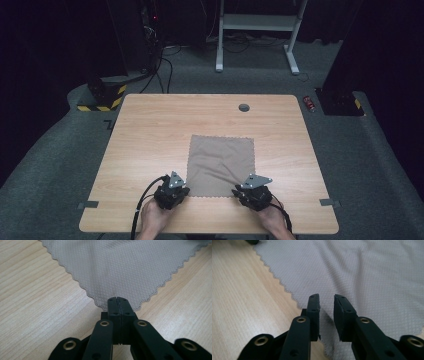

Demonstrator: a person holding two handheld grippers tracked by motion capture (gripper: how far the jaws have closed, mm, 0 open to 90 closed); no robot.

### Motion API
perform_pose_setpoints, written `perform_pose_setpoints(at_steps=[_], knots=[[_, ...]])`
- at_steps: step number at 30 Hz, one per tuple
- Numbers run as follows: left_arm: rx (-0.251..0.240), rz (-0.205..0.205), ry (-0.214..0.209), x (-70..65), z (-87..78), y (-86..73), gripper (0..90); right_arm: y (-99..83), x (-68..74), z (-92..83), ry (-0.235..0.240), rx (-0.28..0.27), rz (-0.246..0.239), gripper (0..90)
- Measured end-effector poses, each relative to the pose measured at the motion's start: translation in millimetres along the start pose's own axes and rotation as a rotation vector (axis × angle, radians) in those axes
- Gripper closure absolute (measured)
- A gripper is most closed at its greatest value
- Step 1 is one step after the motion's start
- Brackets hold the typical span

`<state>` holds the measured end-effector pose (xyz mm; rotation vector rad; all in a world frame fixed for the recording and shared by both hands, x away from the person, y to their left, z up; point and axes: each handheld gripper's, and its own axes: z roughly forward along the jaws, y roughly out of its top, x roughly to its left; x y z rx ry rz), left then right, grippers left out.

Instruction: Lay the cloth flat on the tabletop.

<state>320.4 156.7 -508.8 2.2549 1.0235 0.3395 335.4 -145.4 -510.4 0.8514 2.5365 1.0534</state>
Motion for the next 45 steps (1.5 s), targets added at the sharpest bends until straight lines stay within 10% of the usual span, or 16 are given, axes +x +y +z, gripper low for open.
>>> perform_pose_setpoints(at_steps=[10, 16, 24, 32, 37, 45], knots=[[0.044, 0.018, -0.017, -0.2, -5.0, -0.4, 90.0, -1.8, -29.2, -11.3, -0.078, -0.031, 0.096, 67.0], [0.066, 0.003, -0.026, 2.3, -9.4, -2.7, 85.2, -3.8, -42.9, -1.5, -0.111, 0.050, 0.100, 67.1], [-0.064, -0.108, 0.035, 28.1, 11.3, 24.6, 52.9, -4.9, -41.6, 0.1, -0.116, 0.050, 0.098, 66.3], [-0.119, -0.152, 0.117, 52.3, 37.6, 57.4, 53.0, 1.9, -34.9, 10.4, -0.099, 0.031, 0.102, 64.3], [-0.051, -0.143, 0.189, 70.3, 56.0, 62.3, 54.8, -0.4, -35.4, 9.6, -0.102, 0.025, 0.094, 63.4], [-0.070, -0.175, 0.193, 80.6, 56.5, 60.2, 53.3, -3.1, -35.9, 6.7, -0.094, 0.027, 0.082, 62.2]])
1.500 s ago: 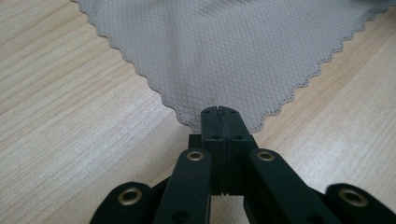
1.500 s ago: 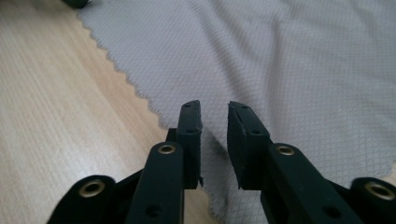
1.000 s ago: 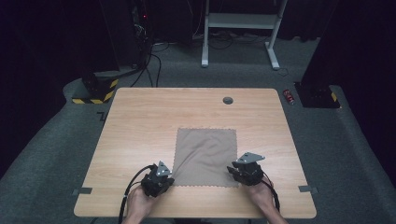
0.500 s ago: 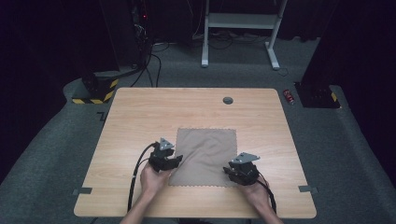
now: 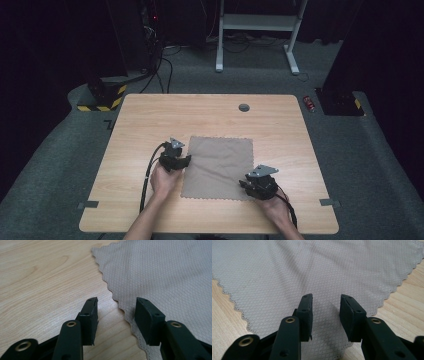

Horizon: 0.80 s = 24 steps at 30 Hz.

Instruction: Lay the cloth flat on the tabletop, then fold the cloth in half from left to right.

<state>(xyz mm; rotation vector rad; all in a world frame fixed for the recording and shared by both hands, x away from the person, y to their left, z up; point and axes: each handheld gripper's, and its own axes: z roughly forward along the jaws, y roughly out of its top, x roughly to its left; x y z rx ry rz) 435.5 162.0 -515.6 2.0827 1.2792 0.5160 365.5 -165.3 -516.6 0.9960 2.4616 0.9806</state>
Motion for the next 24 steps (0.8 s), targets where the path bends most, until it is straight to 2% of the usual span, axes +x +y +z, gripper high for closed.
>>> perform_pose_setpoints(at_steps=[1, 3, 5, 9, 12, 16, 18, 20, 22, 24], knots=[[0.000, 0.000, 0.000, 0.0, 0.0, 0.0, 52.3, 0.0, 0.1, 0.1, 0.002, -0.001, 0.003, 61.6], [-0.001, -0.028, -0.035, 2.7, -0.5, -0.2, 48.3, 0.2, 0.7, 0.0, 0.001, 0.000, 0.009, 60.9], [-0.005, -0.048, -0.050, 4.9, -2.1, 0.2, 47.0, 0.9, 2.4, -0.9, 0.008, -0.013, 0.017, 61.0], [-0.020, -0.060, -0.050, 7.5, -2.1, 0.2, 45.3, 5.3, 10.7, -0.5, 0.015, -0.049, -0.002, 60.3], [-0.017, -0.070, -0.048, 10.2, -0.5, 0.0, 45.2, 9.0, 15.7, 5.1, 0.035, -0.051, -0.008, 60.5], [-0.021, -0.106, -0.063, 17.7, 0.5, 0.2, 45.3, 13.9, 23.0, 11.0, 0.079, -0.059, -0.010, 60.8], [0.015, -0.102, -0.069, 23.2, 0.9, 5.0, 45.0, 16.5, 26.5, 12.9, 0.093, -0.054, -0.010, 60.8], [0.018, -0.101, -0.070, 27.3, -0.8, 11.1, 44.1, 19.5, 31.5, 16.2, 0.106, -0.060, -0.016, 60.9], [0.009, -0.094, -0.062, 30.0, -1.1, 16.0, 43.8, 22.7, 36.7, 20.4, 0.123, -0.065, -0.027, 61.2], [-0.022, -0.123, -0.058, 34.6, 0.7, 17.4, 44.6, 25.1, 42.8, 24.6, 0.145, -0.068, -0.026, 61.5]])
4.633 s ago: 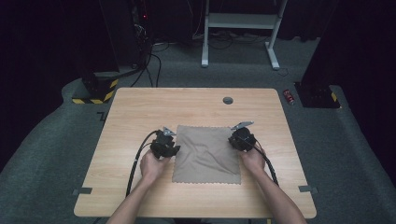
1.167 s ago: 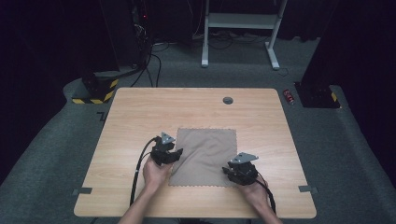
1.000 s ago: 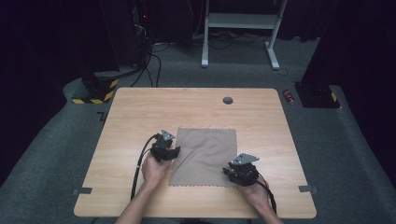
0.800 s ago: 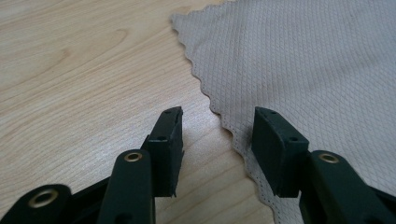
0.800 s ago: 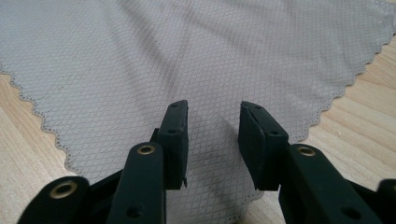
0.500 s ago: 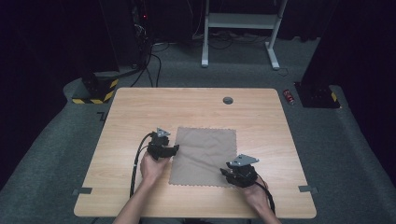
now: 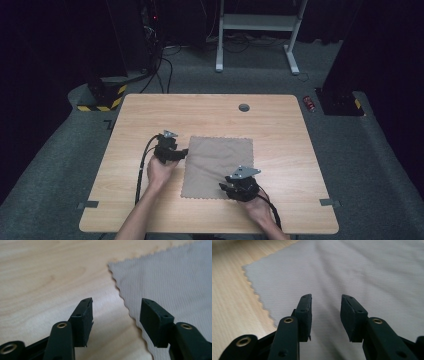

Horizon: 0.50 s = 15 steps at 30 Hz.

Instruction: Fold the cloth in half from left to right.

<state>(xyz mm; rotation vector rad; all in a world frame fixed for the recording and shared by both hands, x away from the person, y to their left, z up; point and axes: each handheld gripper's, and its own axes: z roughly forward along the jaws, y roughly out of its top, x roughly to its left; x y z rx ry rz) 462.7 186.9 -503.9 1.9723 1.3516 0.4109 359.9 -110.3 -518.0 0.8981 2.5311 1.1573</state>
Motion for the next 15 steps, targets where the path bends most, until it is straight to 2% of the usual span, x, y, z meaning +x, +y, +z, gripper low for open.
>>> perform_pose_setpoints(at_steps=[2, 3, 4, 5, 6, 8, 9, 10, 11, 12, 14, 15], knots=[[0.000, -0.034, 0.001, 5.9, 4.7, -0.3, 45.2, 2.5, 6.1, 4.4, 0.027, 0.007, 0.001, 62.1], [0.022, -0.037, -0.004, 8.3, 7.7, 0.1, 45.6, 3.7, 9.2, 6.6, 0.042, 0.005, -0.002, 62.3], [0.044, -0.030, -0.003, 8.9, 11.5, 1.6, 45.0, 5.2, 12.5, 8.8, 0.055, 0.009, -0.008, 62.6], [0.044, -0.016, 0.004, 7.4, 12.9, 4.2, 44.7, 7.1, 15.7, 11.3, 0.063, 0.014, -0.021, 62.7], [0.027, -0.011, 0.003, 5.7, 13.2, 6.3, 44.9, 9.8, 19.1, 14.4, 0.073, 0.013, -0.039, 62.7], [-0.009, -0.020, 0.000, 3.8, 12.8, 9.0, 45.8, 13.9, 25.4, 18.2, 0.093, 0.003, -0.037, 62.8], [-0.008, -0.026, -0.006, 4.3, 13.7, 10.7, 45.8, 15.7, 27.5, 19.5, 0.101, 0.000, -0.041, 62.8], [0.024, -0.016, -0.007, 5.1, 16.4, 14.2, 45.2, 17.7, 30.7, 21.2, 0.109, -0.008, -0.043, 62.9], [0.024, -0.016, -0.007, 5.1, 16.4, 14.2, 44.3, 17.7, 30.7, 21.2, 0.109, -0.008, -0.043, 62.9], [0.034, 0.002, 0.008, 3.6, 20.1, 19.5, 44.7, 22.0, 38.5, 26.4, 0.123, -0.015, -0.061, 63.1], [0.036, 0.013, 0.009, 2.6, 22.3, 26.0, 44.7, 24.8, 45.1, 30.9, 0.131, -0.008, -0.070, 63.3], [0.019, 0.016, 0.013, 2.0, 22.6, 27.9, 44.8, 26.4, 48.5, 33.5, 0.134, -0.005, -0.081, 63.4]])
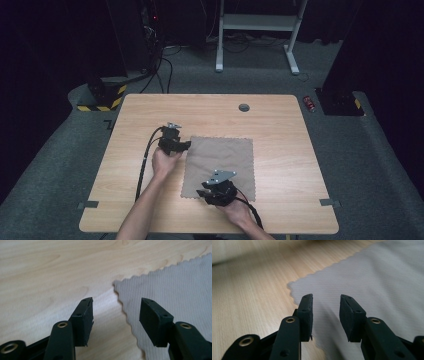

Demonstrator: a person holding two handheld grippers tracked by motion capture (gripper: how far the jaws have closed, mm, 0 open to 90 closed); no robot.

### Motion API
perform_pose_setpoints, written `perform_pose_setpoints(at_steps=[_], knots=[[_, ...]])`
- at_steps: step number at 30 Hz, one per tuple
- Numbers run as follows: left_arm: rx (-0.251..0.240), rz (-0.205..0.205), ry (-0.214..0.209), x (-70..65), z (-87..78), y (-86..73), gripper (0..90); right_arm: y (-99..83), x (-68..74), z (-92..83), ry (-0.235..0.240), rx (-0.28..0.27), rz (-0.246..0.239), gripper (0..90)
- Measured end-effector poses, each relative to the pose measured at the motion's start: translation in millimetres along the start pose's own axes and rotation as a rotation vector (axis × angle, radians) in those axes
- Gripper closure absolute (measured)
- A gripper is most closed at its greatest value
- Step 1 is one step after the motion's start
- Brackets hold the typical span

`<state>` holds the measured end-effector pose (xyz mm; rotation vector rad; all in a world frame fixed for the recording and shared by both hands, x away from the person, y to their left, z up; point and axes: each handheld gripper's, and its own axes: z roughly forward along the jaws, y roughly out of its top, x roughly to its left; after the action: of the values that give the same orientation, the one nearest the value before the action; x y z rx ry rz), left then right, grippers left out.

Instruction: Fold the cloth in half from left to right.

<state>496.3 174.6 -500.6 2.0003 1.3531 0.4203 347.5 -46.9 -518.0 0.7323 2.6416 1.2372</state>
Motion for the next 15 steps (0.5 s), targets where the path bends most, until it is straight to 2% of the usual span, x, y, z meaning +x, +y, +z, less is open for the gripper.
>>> perform_pose_setpoints(at_steps=[1, 4, 7, 8, 12, 15], knots=[[-0.015, -0.008, -0.005, 0.3, 0.7, 1.3, 45.9, 2.1, 2.7, 2.7, 0.005, 0.001, -0.010, 63.5], [0.027, -0.004, 0.000, 2.7, 7.9, 7.3, 45.1, 9.5, 11.5, 9.1, 0.034, -0.002, -0.011, 64.3], [0.002, -0.021, -0.013, 4.4, 10.0, 9.6, 45.4, 18.6, 20.2, 16.2, 0.034, -0.006, -0.041, 64.9], [0.017, -0.026, -0.016, 5.5, 12.1, 10.8, 45.2, 20.7, 22.2, 19.2, 0.039, -0.005, -0.043, 64.9], [0.032, 0.003, -0.005, 3.1, 16.3, 14.1, 43.8, 25.1, 30.0, 31.3, 0.050, 0.007, -0.056, 64.9], [0.017, 0.013, -0.007, -1.2, 19.1, 18.1, 43.6, 25.6, 35.5, 38.1, 0.036, 0.017, -0.069, 64.8]])
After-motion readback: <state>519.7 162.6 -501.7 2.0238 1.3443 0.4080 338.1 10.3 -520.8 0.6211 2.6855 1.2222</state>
